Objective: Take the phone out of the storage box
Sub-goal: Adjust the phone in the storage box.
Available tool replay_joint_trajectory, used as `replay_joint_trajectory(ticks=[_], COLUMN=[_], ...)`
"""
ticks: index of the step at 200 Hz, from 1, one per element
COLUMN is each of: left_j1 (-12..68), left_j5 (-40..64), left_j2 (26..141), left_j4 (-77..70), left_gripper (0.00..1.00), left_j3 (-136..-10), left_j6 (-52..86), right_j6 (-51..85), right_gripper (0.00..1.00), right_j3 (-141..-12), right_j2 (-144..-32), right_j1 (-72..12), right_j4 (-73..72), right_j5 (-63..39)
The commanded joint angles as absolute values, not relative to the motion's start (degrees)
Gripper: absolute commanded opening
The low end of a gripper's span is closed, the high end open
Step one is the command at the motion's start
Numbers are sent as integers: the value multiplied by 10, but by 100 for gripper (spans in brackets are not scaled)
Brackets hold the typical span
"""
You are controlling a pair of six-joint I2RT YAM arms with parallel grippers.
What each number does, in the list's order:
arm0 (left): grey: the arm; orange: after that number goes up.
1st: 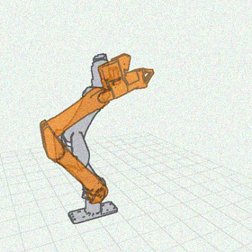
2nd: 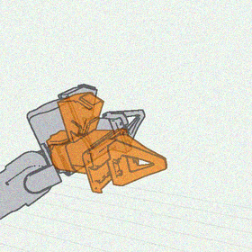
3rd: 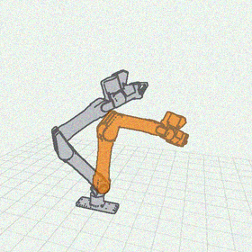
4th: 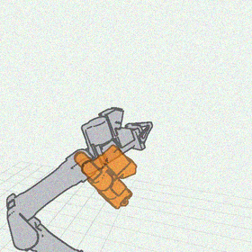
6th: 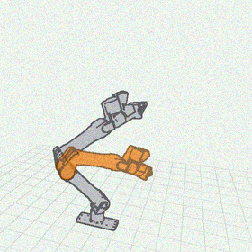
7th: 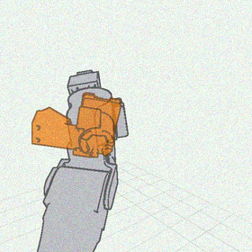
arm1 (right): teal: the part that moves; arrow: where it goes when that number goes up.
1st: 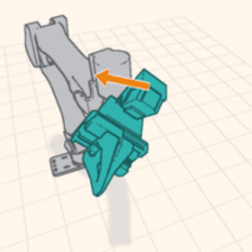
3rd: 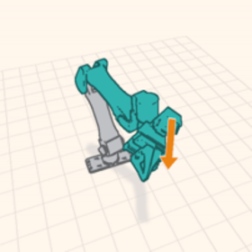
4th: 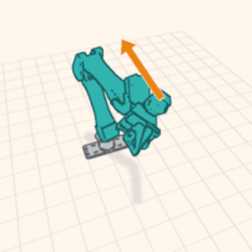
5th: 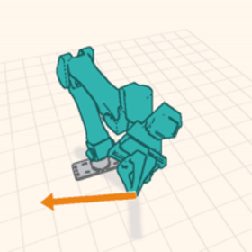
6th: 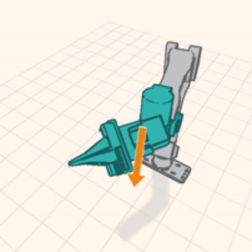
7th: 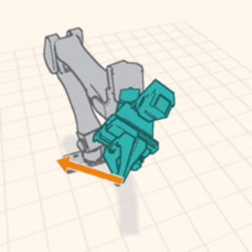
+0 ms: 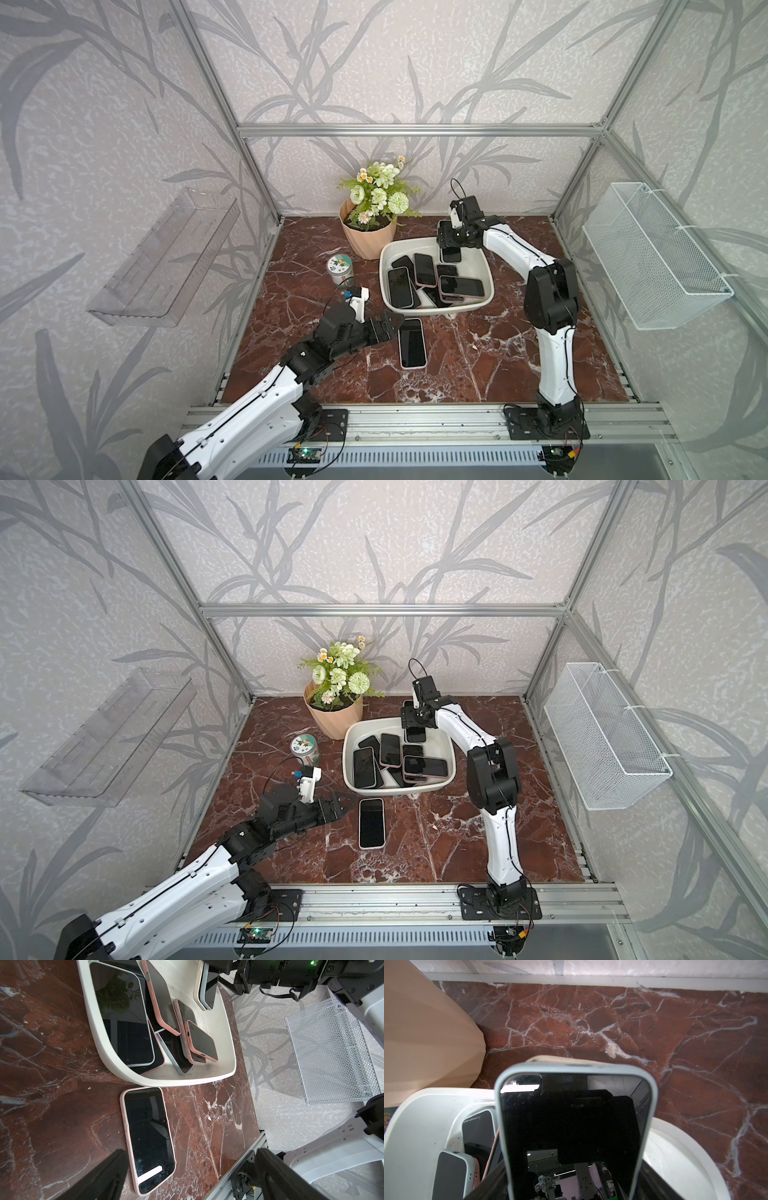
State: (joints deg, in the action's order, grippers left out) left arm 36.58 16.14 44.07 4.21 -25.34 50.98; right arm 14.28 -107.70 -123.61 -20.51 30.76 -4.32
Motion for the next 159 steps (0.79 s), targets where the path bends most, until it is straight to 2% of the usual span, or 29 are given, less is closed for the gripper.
replay_joint_trajectory(ticks=[1,45,86,122,159], left_j1=[363,363,363,363,363], left_j5=[160,159,158,153,138], left_j2=[435,435,445,438,427], left_j4=[32,33,29,43,40], left_gripper=[100,100,100,100,100], left_j3=[-247,-246,-253,-252,-243], left_j6=[501,502,505,506,512], right_j6=[140,125,128,126,123], right_gripper=[62,63,65,73,79], right_j3=[-1103,-1114,-1126,-1190,-1173], right_j2=[-1193,-1201,-1243,-1298,-1302], right_j1=[-205,-218,-222,-229,-235], right_j4=[294,440,484,557,563], right_j5=[-94,-69,-88,-87,-80])
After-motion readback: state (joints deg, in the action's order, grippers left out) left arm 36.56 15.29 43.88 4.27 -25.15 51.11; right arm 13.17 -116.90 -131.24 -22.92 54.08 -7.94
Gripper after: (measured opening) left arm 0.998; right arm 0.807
